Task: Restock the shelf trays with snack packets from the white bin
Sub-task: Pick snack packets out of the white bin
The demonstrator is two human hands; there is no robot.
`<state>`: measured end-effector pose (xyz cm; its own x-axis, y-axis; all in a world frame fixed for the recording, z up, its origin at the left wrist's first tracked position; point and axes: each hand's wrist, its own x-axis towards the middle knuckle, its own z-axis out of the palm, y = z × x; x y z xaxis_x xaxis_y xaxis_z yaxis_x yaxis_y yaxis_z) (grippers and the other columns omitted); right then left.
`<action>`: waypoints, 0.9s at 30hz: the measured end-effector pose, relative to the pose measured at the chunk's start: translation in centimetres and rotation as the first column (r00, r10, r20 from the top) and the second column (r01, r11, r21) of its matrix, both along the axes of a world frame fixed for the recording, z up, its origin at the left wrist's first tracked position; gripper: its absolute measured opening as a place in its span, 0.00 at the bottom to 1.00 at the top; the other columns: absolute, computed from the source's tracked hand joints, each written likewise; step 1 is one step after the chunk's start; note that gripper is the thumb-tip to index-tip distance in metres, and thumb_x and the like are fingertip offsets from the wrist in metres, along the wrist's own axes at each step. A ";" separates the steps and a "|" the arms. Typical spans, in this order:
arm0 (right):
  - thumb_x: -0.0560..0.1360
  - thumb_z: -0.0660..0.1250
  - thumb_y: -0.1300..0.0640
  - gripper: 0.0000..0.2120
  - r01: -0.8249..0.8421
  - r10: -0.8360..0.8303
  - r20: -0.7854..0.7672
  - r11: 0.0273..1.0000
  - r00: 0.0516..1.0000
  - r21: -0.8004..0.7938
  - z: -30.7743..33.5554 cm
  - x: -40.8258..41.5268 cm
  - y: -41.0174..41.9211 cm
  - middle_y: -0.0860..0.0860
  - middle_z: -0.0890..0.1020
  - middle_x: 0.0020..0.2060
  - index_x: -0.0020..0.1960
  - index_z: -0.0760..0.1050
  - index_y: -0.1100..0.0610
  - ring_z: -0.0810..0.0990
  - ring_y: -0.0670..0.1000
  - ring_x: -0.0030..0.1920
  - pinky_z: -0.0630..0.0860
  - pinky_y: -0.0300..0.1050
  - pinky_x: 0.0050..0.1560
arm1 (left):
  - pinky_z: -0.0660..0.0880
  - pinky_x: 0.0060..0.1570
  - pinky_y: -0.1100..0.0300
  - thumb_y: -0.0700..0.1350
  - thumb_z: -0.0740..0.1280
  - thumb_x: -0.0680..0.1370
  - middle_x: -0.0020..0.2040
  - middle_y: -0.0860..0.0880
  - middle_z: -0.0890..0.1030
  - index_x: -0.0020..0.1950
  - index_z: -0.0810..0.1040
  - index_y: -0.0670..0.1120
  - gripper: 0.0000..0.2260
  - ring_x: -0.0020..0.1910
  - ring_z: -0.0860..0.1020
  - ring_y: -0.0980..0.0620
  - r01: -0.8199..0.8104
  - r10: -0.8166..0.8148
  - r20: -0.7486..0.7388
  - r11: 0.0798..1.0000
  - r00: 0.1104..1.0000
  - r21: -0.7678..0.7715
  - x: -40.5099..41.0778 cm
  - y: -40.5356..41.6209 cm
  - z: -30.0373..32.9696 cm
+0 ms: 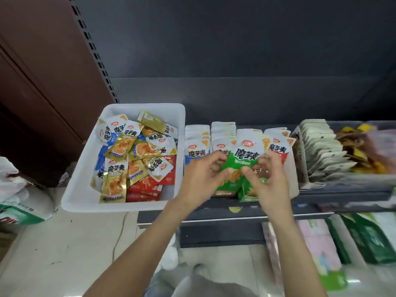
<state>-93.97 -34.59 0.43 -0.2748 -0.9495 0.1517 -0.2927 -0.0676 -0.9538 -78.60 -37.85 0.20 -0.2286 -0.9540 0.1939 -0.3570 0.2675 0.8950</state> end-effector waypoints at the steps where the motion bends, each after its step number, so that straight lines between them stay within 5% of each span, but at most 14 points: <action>1: 0.72 0.72 0.61 0.20 0.045 -0.047 -0.079 0.999 0.996 -0.022 0.0 -1.4 0.2 0.42 0.75 0.43 0.57 0.67 0.49 0.76 0.41 0.43 0.72 0.39 0.46 | 0.79 0.42 0.59 0.43 0.73 0.73 0.40 0.56 0.80 0.48 0.78 0.48 0.07 0.37 0.81 0.59 0.018 -0.017 0.045 1.000 0.999 -0.021 -1.3 -0.1 -0.5; 7: 0.72 0.72 0.59 0.16 0.128 -0.147 -0.472 0.989 0.869 -0.072 -1.1 -6.0 -0.1 0.45 0.76 0.41 0.56 0.69 0.57 0.75 0.38 0.38 0.68 0.30 0.38 | 0.77 0.38 0.57 0.46 0.72 0.73 0.41 0.49 0.82 0.45 0.74 0.46 0.09 0.40 0.81 0.51 0.073 -0.046 0.248 0.992 0.968 -0.099 -6.2 -1.6 -2.4; 11: 0.74 0.71 0.57 0.14 0.132 -0.122 -0.538 0.991 0.834 -0.019 -3.3 -6.3 -1.2 0.46 0.76 0.39 0.49 0.64 0.55 0.79 0.51 0.39 0.75 0.47 0.37 | 0.78 0.39 0.53 0.47 0.71 0.74 0.41 0.49 0.82 0.46 0.75 0.46 0.07 0.40 0.81 0.50 0.093 -0.023 0.400 0.983 0.916 -0.158 -6.5 -3.0 -4.1; 16: 0.75 0.69 0.55 0.13 0.113 -0.056 -0.672 0.993 0.739 0.042 -5.4 -7.0 -2.5 0.52 0.79 0.43 0.52 0.67 0.58 0.79 0.55 0.43 0.69 0.44 0.36 | 0.78 0.41 0.56 0.49 0.67 0.76 0.47 0.48 0.83 0.57 0.78 0.47 0.12 0.43 0.81 0.50 0.107 -0.038 0.504 0.988 0.863 -0.109 -6.6 -3.6 -4.9; 22: 0.71 0.73 0.54 0.18 0.156 -0.032 -0.810 0.985 0.586 0.074 -6.7 -6.9 -3.2 0.58 0.75 0.52 0.54 0.71 0.61 0.74 0.59 0.52 0.76 0.56 0.46 | 0.77 0.38 0.57 0.48 0.67 0.77 0.48 0.52 0.82 0.54 0.72 0.46 0.10 0.41 0.81 0.52 0.011 0.040 0.465 0.994 0.885 -0.105 -6.5 -3.5 -5.3; 27: 0.72 0.71 0.52 0.19 0.211 -0.007 -0.824 0.968 0.566 0.137 -6.9 -6.6 -3.8 0.58 0.74 0.55 0.57 0.71 0.61 0.72 0.58 0.55 0.75 0.52 0.50 | 0.79 0.40 0.56 0.46 0.64 0.79 0.48 0.53 0.83 0.61 0.72 0.47 0.11 0.38 0.81 0.54 0.001 0.037 0.417 0.996 0.908 -0.089 -6.2 -3.6 -5.3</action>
<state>-100.59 -38.36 -6.43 -0.2348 -0.9552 0.1799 -0.9401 0.1761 -0.2920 -84.77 -41.46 -5.06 -0.2894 -0.9429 0.1650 -0.6990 0.3259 0.6365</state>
